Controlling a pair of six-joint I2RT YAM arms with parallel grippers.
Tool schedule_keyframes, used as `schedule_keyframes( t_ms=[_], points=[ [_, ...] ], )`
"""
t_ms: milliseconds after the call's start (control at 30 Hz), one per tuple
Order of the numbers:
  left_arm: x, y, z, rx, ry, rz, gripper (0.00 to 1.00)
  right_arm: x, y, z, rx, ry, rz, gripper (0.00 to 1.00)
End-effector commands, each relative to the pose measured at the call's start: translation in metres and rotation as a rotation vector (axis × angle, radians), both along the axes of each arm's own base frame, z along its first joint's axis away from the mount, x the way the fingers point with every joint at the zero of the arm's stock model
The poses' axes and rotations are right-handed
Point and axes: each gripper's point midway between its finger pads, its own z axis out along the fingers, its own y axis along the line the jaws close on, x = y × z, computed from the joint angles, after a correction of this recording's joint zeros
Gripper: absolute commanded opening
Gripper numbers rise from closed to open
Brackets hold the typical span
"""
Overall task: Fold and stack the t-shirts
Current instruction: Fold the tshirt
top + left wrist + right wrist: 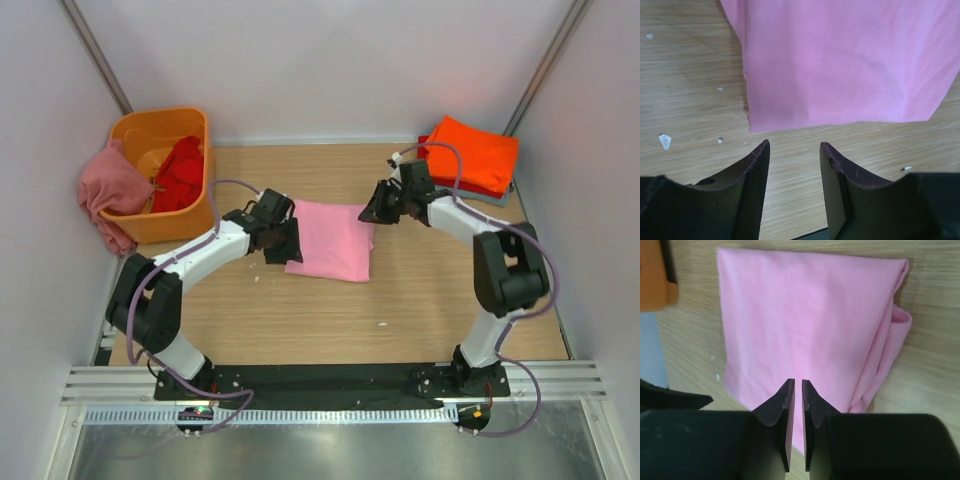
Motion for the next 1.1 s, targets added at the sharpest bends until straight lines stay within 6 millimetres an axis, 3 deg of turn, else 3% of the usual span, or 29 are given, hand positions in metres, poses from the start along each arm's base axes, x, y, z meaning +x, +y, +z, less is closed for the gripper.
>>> schedule_keyframes(
  t_ms=[0, 100, 300, 400, 500, 533, 633, 733, 800, 867, 967, 1067],
  points=[
    [0.016, -0.025, 0.004, -0.102, -0.056, 0.005, 0.46, 0.028, 0.02, 0.005, 0.066, -0.067, 0.114, 0.16],
    [0.015, -0.02, -0.011, -0.076, -0.046, 0.008, 0.45, 0.041, 0.015, -0.023, 0.041, -0.022, 0.12, 0.14],
    [-0.009, 0.005, -0.042, 0.017, -0.003, 0.015, 0.44, 0.038, -0.013, -0.074, -0.012, 0.079, 0.086, 0.13],
    [-0.023, 0.017, -0.058, 0.047, 0.024, 0.017, 0.44, 0.038, -0.014, -0.08, -0.001, 0.101, 0.085, 0.14],
    [-0.031, 0.023, -0.066, 0.058, 0.042, 0.03, 0.43, 0.041, -0.01, -0.07, 0.018, 0.095, 0.097, 0.21],
    [-0.033, 0.022, -0.065, 0.052, 0.048, 0.029, 0.43, 0.043, -0.007, -0.055, 0.034, 0.077, 0.114, 0.3],
    [-0.032, 0.019, -0.037, 0.029, 0.021, 0.026, 0.43, 0.047, -0.001, -0.004, 0.063, 0.006, 0.145, 0.57],
    [-0.031, 0.017, 0.014, 0.001, -0.039, -0.006, 0.46, 0.047, -0.004, 0.055, 0.062, -0.09, 0.128, 0.73],
    [-0.033, 0.021, 0.05, -0.002, -0.103, -0.041, 0.48, 0.049, -0.017, 0.073, 0.011, -0.126, 0.074, 0.81],
    [-0.034, 0.038, 0.077, 0.058, -0.151, -0.025, 0.5, 0.045, -0.038, 0.079, -0.023, -0.117, 0.006, 0.86],
    [-0.047, 0.062, 0.107, 0.111, -0.217, -0.039, 0.54, 0.039, -0.067, 0.058, -0.041, -0.058, -0.067, 0.87],
    [-0.065, 0.082, 0.128, 0.112, -0.3, -0.032, 0.54, 0.029, -0.074, 0.033, -0.01, -0.016, -0.075, 0.88]
  ],
)
